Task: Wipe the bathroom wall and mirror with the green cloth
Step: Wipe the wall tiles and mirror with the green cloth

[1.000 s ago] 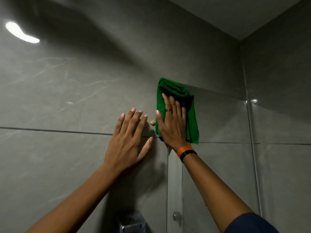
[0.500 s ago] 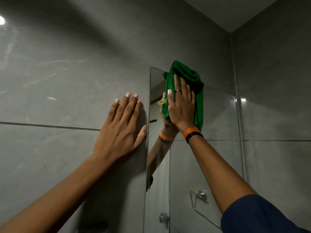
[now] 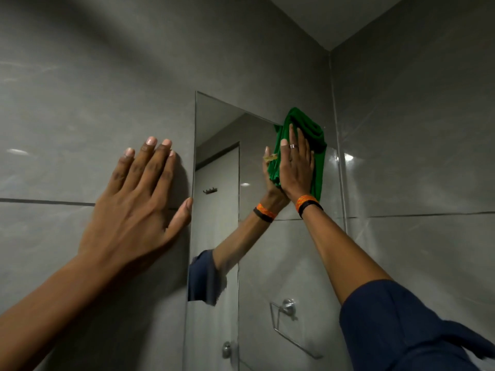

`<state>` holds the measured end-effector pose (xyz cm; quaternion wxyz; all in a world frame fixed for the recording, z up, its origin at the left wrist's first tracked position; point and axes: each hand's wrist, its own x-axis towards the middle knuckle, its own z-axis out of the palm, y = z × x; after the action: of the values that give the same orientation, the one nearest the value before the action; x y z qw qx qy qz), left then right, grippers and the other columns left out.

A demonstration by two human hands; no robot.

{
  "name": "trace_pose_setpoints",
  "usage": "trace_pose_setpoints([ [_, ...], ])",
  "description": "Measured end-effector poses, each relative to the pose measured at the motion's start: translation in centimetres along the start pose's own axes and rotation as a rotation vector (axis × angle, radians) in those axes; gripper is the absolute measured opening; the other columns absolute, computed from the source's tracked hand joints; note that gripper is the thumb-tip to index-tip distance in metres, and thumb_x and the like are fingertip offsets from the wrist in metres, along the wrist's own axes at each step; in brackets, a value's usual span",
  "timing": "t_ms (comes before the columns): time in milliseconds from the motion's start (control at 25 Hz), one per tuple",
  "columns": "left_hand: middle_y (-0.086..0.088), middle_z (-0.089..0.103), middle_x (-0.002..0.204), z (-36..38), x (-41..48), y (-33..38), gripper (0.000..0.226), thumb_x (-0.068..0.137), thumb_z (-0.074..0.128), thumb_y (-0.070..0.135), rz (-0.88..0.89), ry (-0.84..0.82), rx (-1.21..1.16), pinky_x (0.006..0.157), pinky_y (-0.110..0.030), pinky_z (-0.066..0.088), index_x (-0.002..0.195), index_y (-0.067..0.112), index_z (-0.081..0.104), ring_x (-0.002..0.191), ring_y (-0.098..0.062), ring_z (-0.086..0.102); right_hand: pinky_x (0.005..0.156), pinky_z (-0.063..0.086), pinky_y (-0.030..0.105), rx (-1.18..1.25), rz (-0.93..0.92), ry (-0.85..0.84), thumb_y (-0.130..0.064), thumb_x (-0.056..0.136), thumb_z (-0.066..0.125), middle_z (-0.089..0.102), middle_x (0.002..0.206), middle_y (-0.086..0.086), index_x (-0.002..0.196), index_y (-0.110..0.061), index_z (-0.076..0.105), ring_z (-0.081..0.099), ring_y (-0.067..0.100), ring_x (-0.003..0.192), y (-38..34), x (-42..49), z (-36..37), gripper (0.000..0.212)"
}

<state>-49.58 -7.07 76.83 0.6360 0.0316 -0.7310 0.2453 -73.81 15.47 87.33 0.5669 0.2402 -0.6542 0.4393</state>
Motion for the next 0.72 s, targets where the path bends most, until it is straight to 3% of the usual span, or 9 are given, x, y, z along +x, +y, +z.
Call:
trace_pose_setpoints([
  [200, -0.024, 0.018, 0.166, 0.1, -0.5, 0.4, 0.084, 0.098, 0.022, 0.057, 0.008, -0.009, 0.011, 0.127, -0.055, 0.016, 0.155, -0.003, 0.022, 0.156, -0.035, 0.011, 0.13, 0.012, 0.052, -0.005, 0.164, 0.009, -0.047, 0.11, 0.026, 0.018, 0.172, -0.002, 0.163, -0.029, 0.019, 0.016, 0.021, 0.159, 5.5, 3.3, -0.9, 0.056],
  [400, -0.021, 0.017, 0.166, 0.5, -0.4, 0.3, 0.082, 0.098, 0.024, 0.057, 0.023, 0.01, 0.043, 0.128, -0.048, 0.007, 0.156, -0.001, 0.021, 0.157, -0.032, 0.01, 0.13, 0.007, 0.054, 0.004, 0.303, -0.015, -0.055, 0.108, 0.019, 0.012, 0.173, 0.0, 0.163, -0.026, 0.014, 0.01, 0.021, 0.16, 9.5, 5.9, -1.8, 0.062],
  [720, -0.022, 0.014, 0.168, 0.6, -1.9, 0.5, 0.084, 0.099, 0.019, 0.059, 0.029, 0.014, -0.006, 0.129, -0.046, 0.003, 0.158, 0.0, 0.018, 0.158, -0.033, 0.007, 0.13, 0.008, 0.052, 0.014, 0.439, 0.007, -0.056, 0.108, 0.019, 0.013, 0.173, 0.002, 0.164, -0.027, 0.015, 0.012, 0.023, 0.16, 10.0, 2.1, -2.4, 0.063],
])
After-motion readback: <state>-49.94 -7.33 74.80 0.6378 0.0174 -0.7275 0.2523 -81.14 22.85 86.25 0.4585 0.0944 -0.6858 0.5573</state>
